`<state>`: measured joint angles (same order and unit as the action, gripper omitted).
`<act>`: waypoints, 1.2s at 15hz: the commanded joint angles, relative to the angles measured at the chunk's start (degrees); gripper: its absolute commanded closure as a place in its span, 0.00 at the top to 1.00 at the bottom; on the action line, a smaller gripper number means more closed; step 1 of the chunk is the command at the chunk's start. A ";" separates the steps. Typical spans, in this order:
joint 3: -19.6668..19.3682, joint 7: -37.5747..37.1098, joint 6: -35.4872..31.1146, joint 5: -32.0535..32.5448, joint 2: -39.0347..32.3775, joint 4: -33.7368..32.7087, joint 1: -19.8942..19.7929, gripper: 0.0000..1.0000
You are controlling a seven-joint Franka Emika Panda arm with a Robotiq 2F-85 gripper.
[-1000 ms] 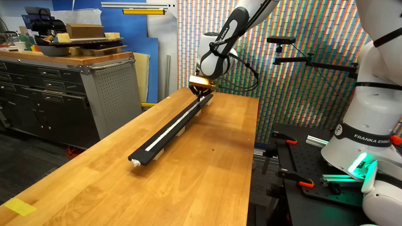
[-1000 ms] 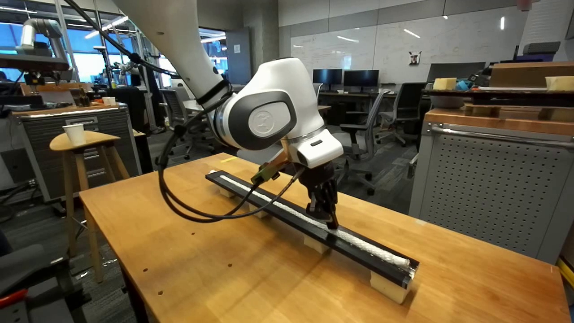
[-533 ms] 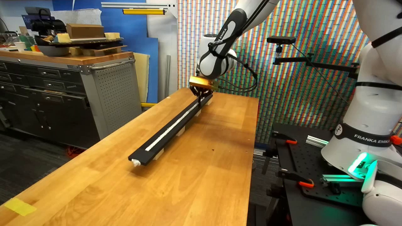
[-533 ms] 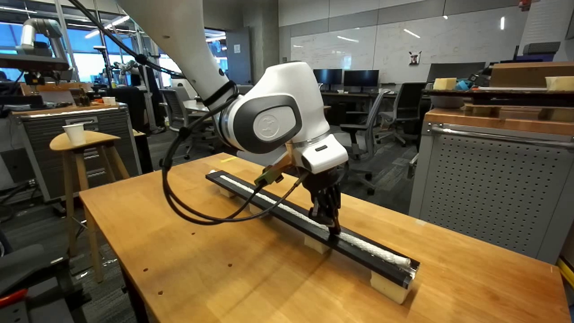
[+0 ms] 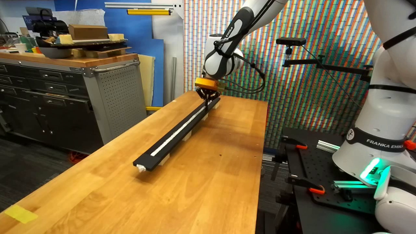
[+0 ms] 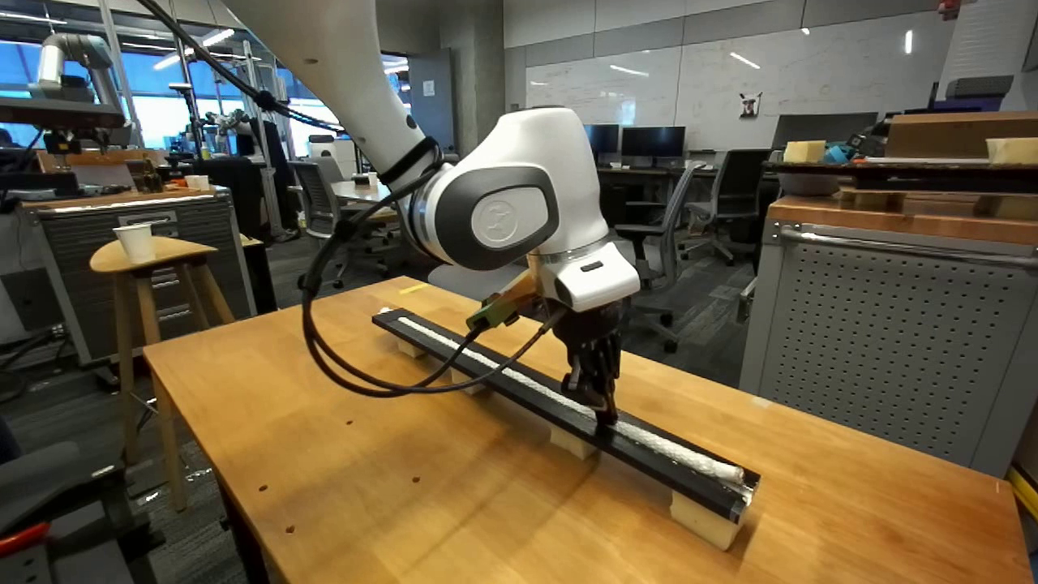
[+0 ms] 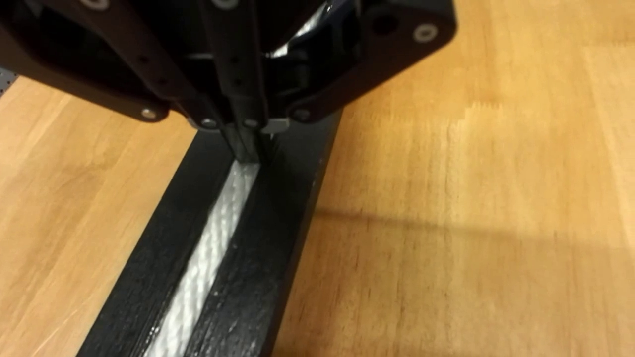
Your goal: Pick up the rope and arrange it straight on the object
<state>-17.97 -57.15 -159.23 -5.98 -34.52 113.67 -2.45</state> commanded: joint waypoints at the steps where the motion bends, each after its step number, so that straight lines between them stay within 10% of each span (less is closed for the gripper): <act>1: -0.92 -0.94 -0.64 -0.71 -1.31 -0.25 0.13 0.00; 18: -2.28 -1.75 -4.48 -1.54 0.92 0.90 -1.16 0.00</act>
<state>-20.45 -59.54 -163.41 -6.04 -34.22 115.27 -3.02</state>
